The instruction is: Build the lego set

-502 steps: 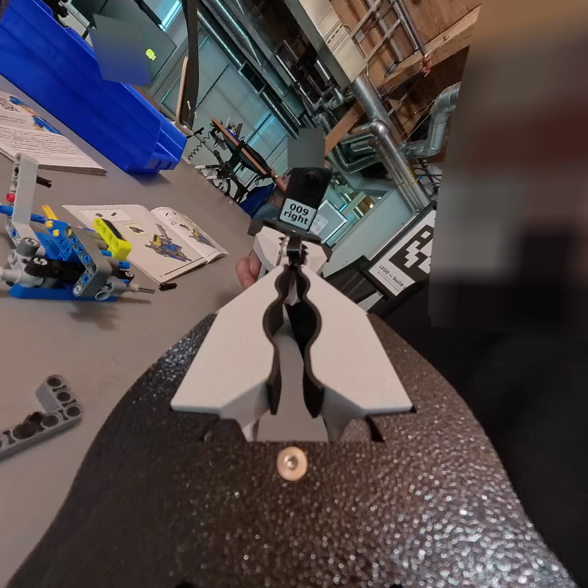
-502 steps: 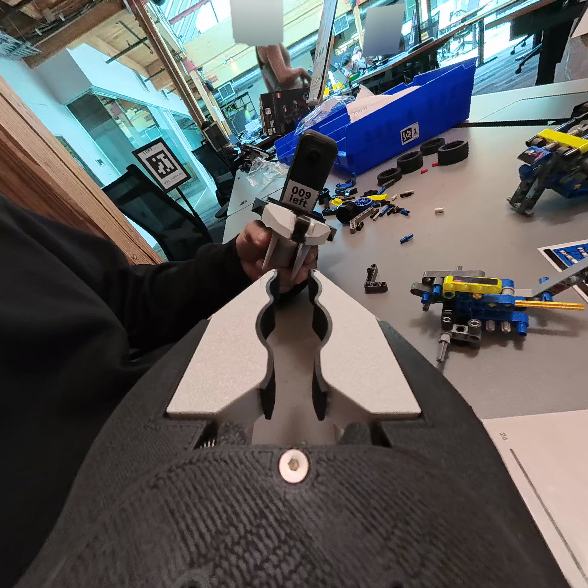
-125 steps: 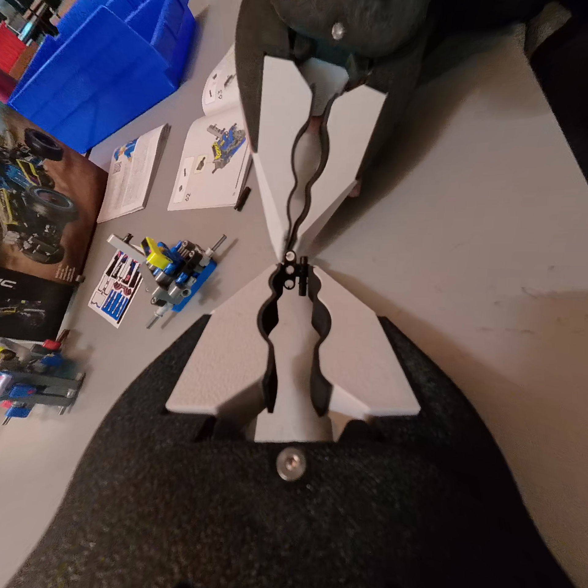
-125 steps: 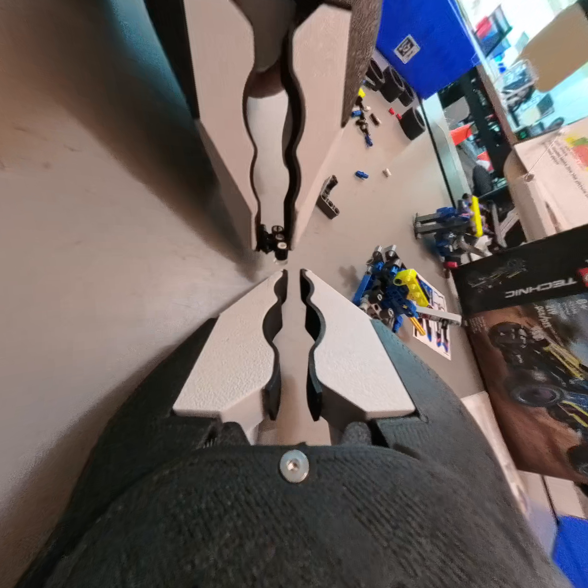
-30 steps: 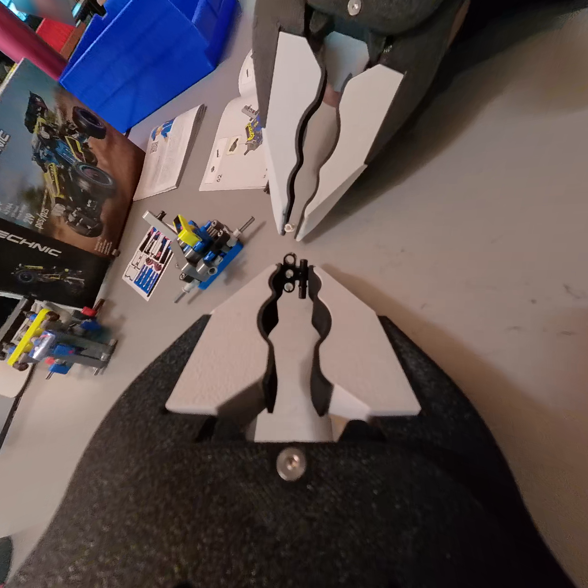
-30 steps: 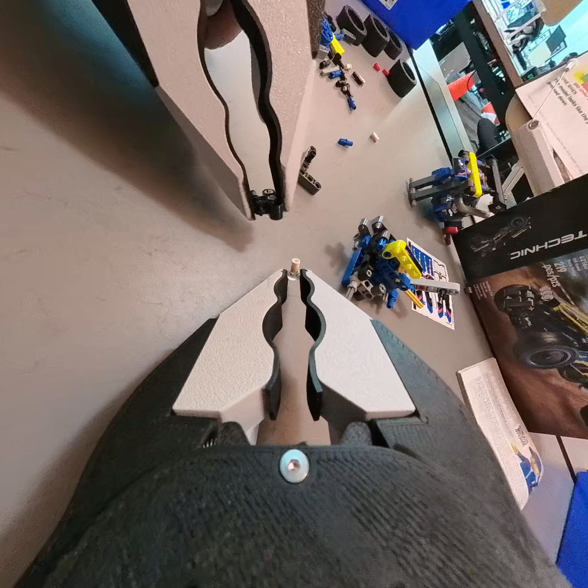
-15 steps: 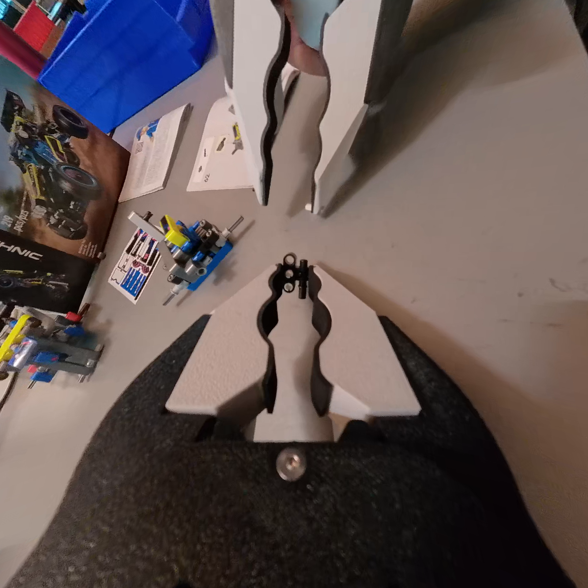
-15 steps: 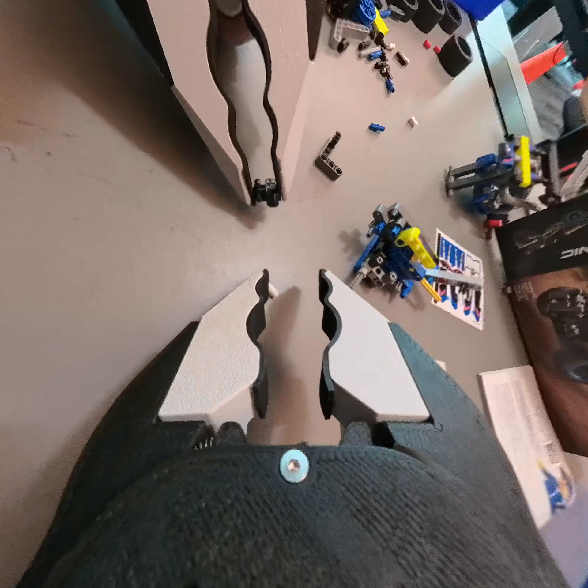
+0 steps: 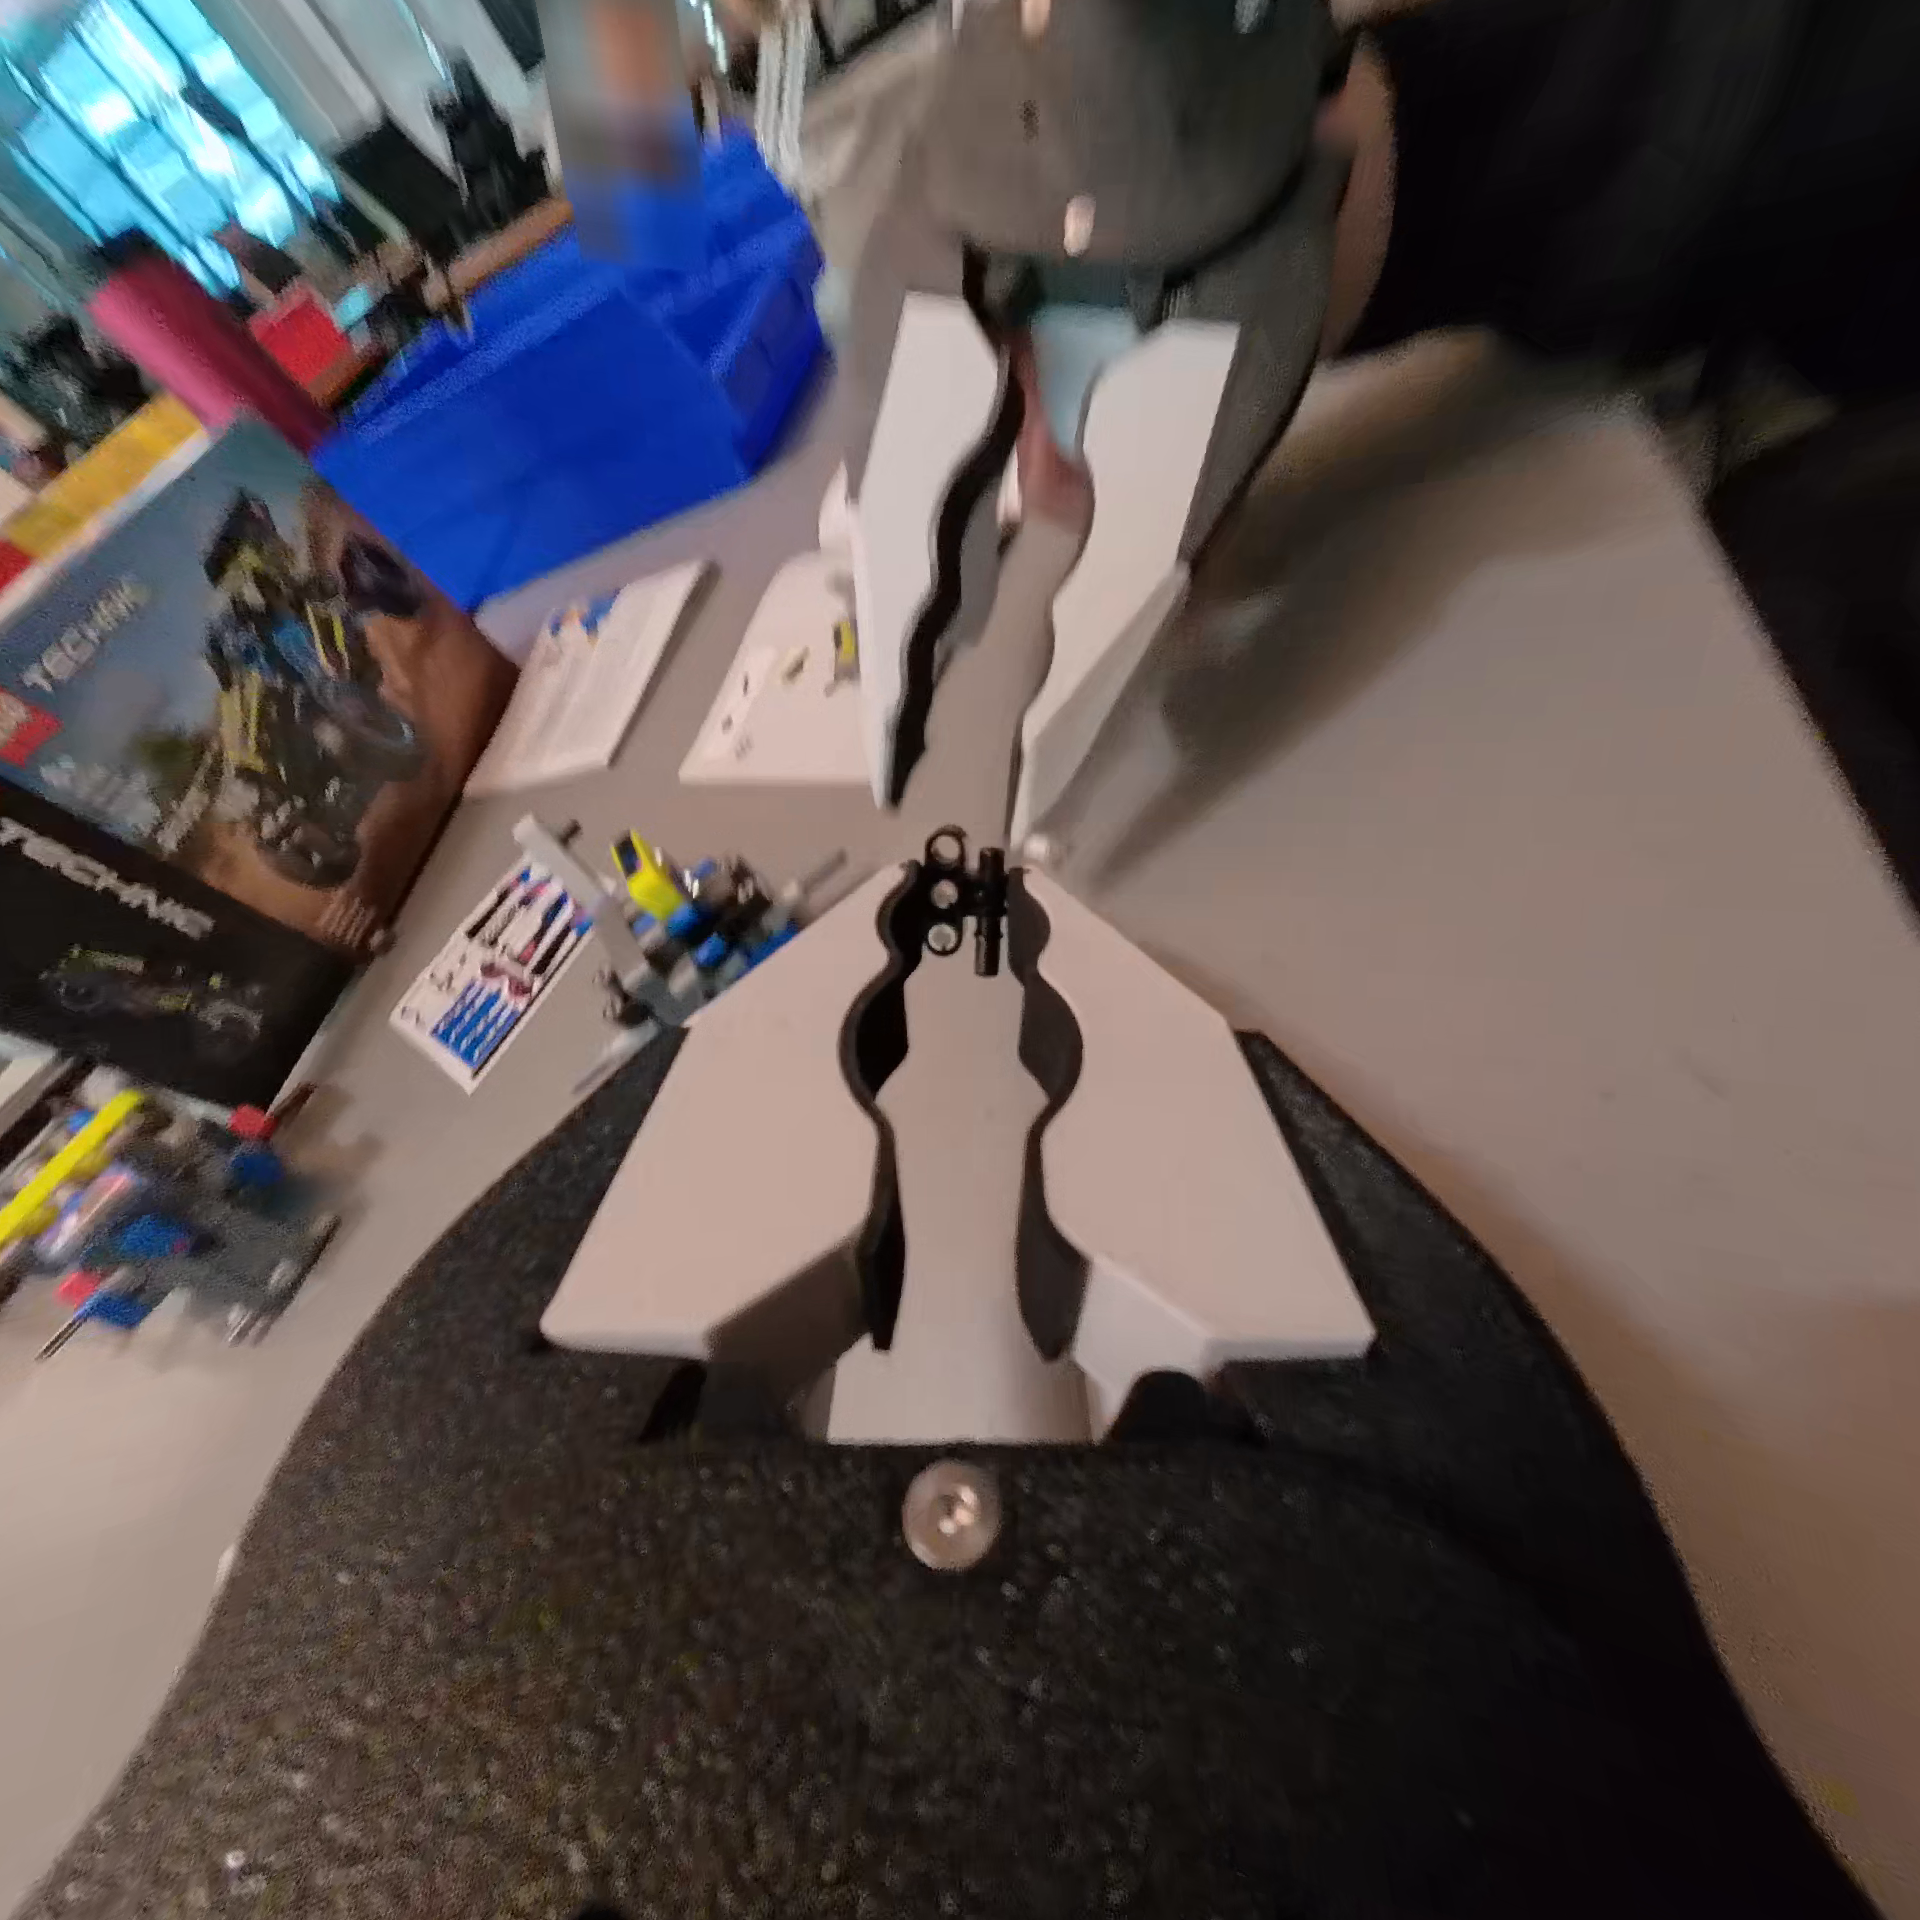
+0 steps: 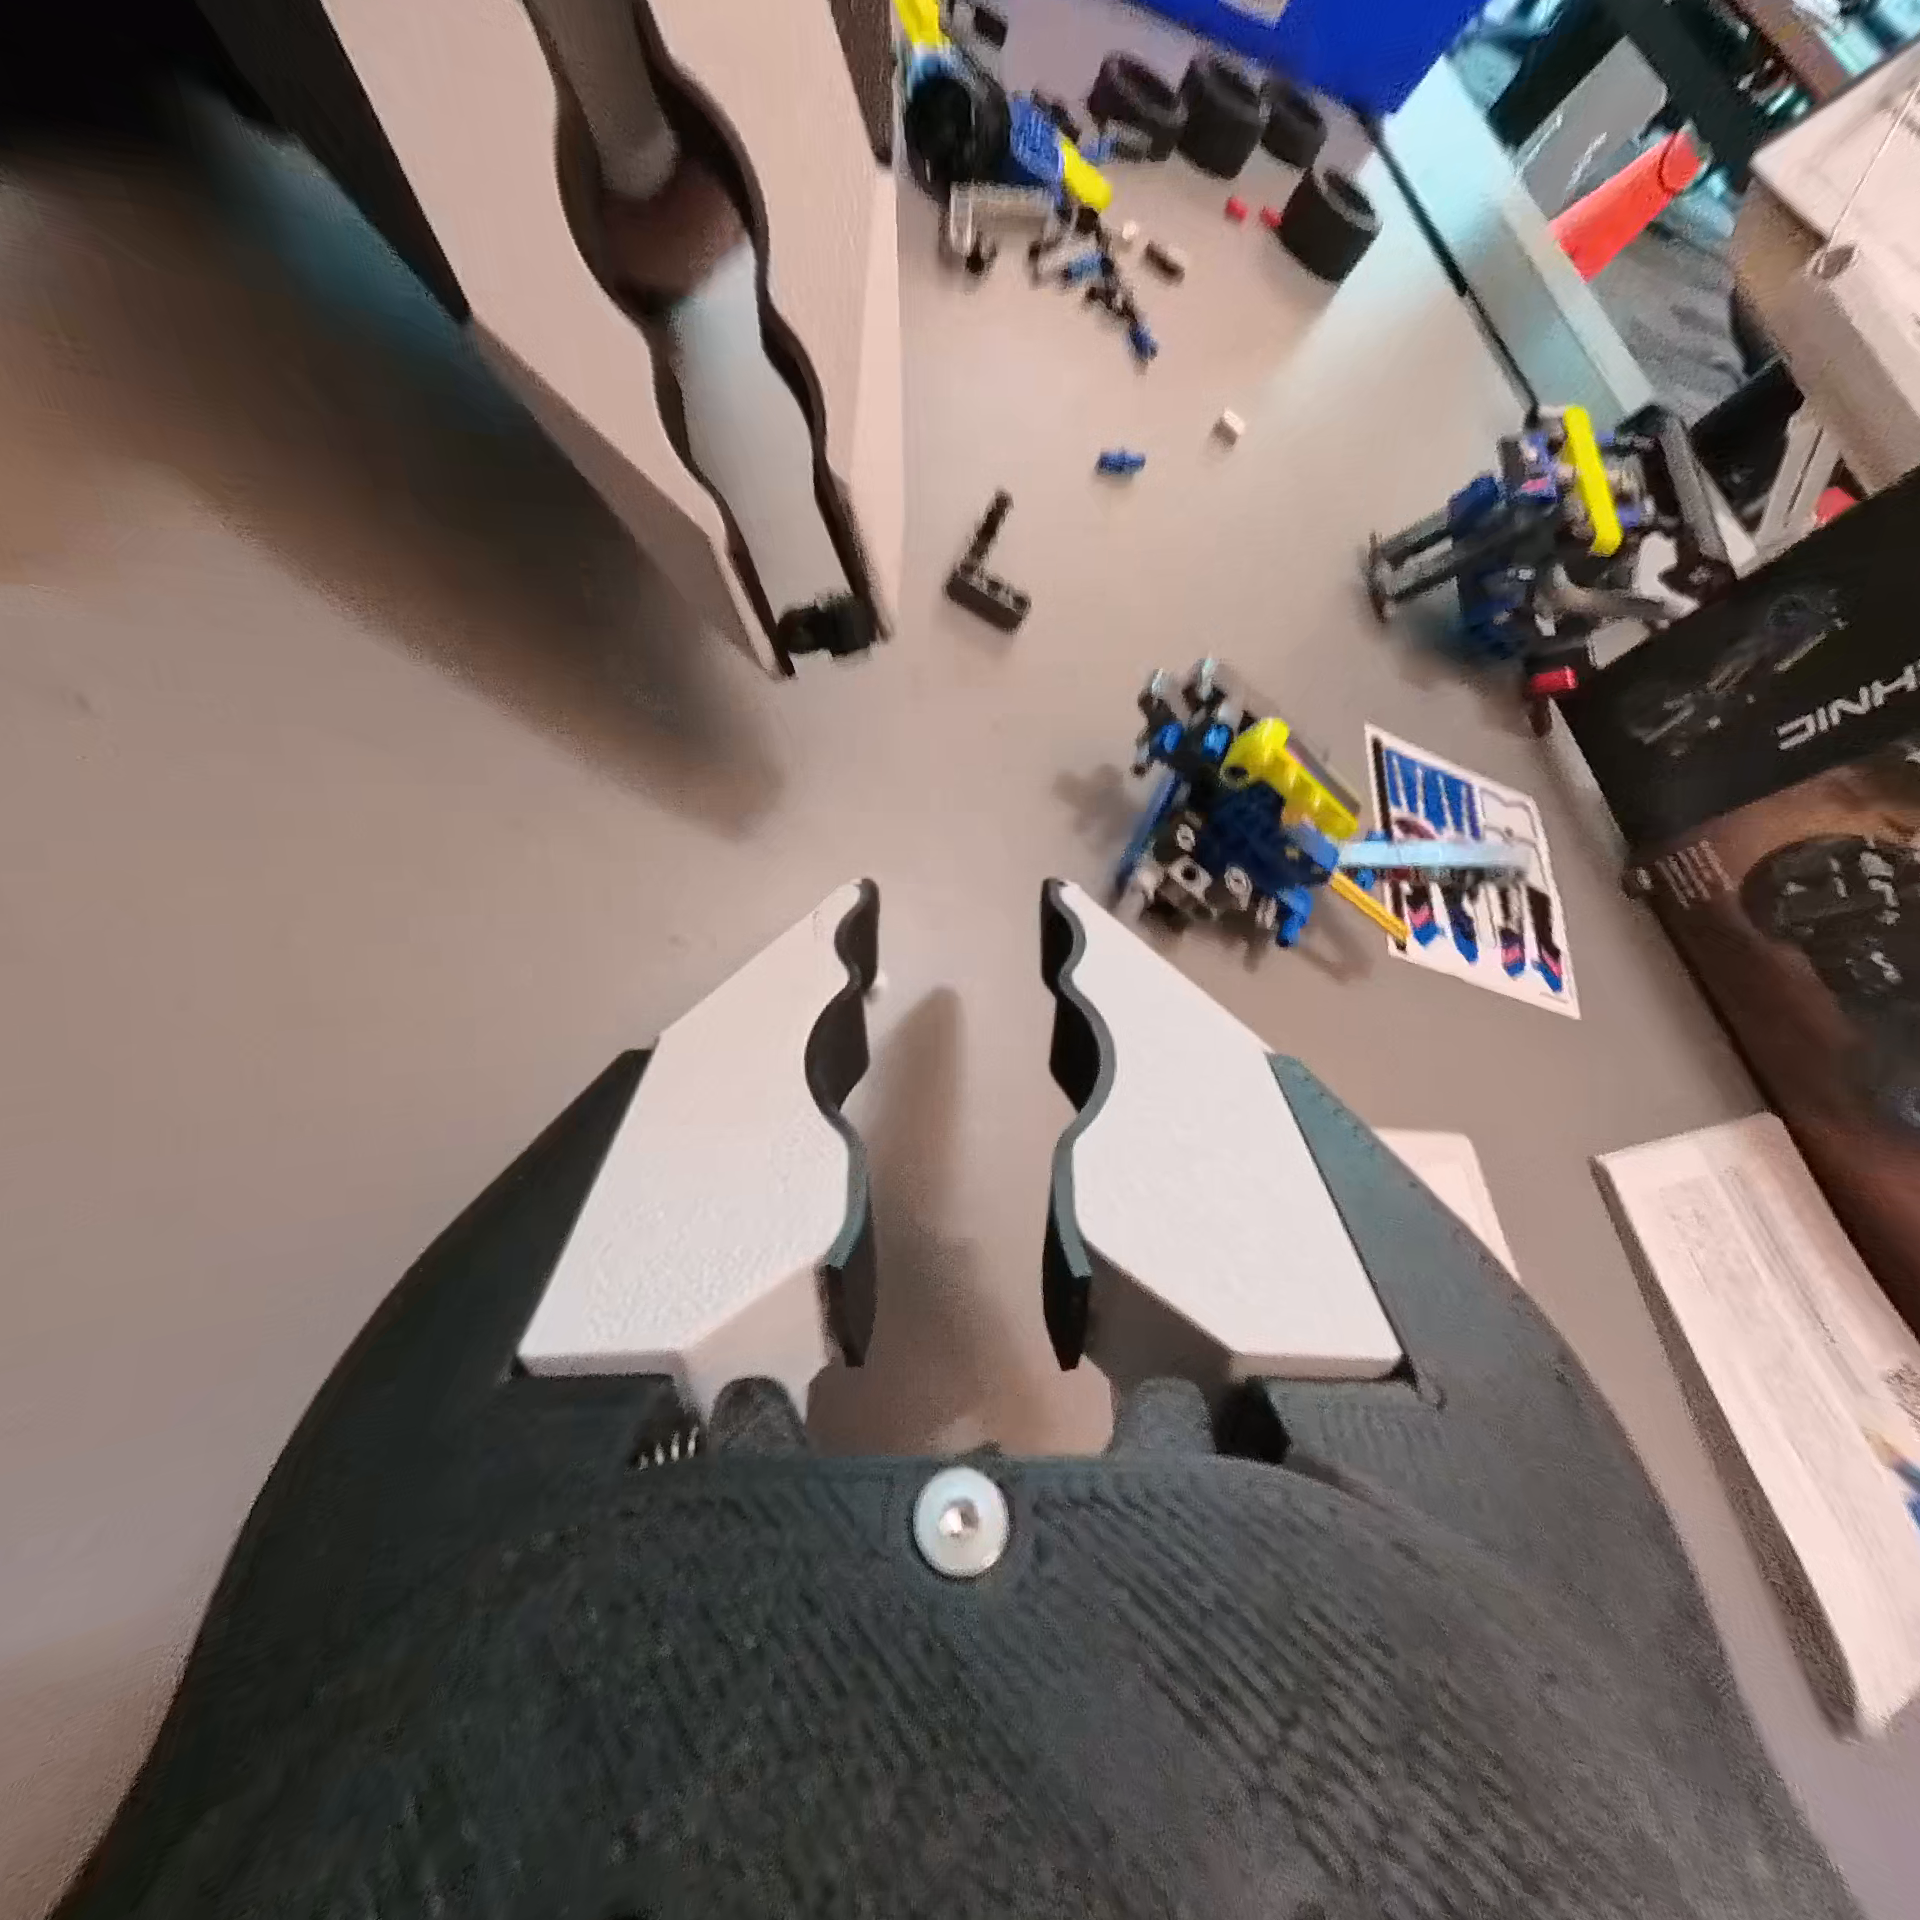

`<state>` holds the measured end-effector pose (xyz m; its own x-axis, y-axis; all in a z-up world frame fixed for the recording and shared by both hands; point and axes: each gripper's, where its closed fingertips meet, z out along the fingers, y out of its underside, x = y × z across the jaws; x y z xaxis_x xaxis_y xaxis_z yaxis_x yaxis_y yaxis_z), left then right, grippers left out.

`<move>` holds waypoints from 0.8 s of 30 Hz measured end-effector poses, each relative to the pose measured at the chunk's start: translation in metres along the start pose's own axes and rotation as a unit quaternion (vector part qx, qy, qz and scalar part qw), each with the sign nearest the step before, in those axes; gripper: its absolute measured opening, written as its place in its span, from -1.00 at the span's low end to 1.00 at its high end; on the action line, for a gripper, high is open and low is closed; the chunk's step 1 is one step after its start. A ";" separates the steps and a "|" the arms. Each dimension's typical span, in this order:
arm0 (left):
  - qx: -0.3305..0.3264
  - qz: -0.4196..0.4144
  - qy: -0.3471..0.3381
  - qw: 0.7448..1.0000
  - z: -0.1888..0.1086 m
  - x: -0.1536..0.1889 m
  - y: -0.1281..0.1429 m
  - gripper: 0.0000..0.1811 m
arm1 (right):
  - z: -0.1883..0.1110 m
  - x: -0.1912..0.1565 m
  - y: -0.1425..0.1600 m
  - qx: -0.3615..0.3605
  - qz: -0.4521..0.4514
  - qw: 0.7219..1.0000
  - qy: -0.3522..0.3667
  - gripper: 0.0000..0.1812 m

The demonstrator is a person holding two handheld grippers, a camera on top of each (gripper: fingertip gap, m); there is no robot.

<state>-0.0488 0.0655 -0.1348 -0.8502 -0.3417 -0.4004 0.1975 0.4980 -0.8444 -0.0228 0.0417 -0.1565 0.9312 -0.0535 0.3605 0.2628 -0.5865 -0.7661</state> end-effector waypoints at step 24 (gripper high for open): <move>0.321 -0.130 0.077 0.935 -0.052 -0.003 -0.085 -0.86 | -0.046 -0.023 -0.120 0.308 0.111 0.940 -0.097 -0.89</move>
<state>-0.0888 0.0658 -0.0439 -0.9608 -0.2409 -0.1369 0.1836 -0.1834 -0.9657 -0.0873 0.0761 -0.0488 0.9931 0.0642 0.0980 0.0979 0.0042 -0.9952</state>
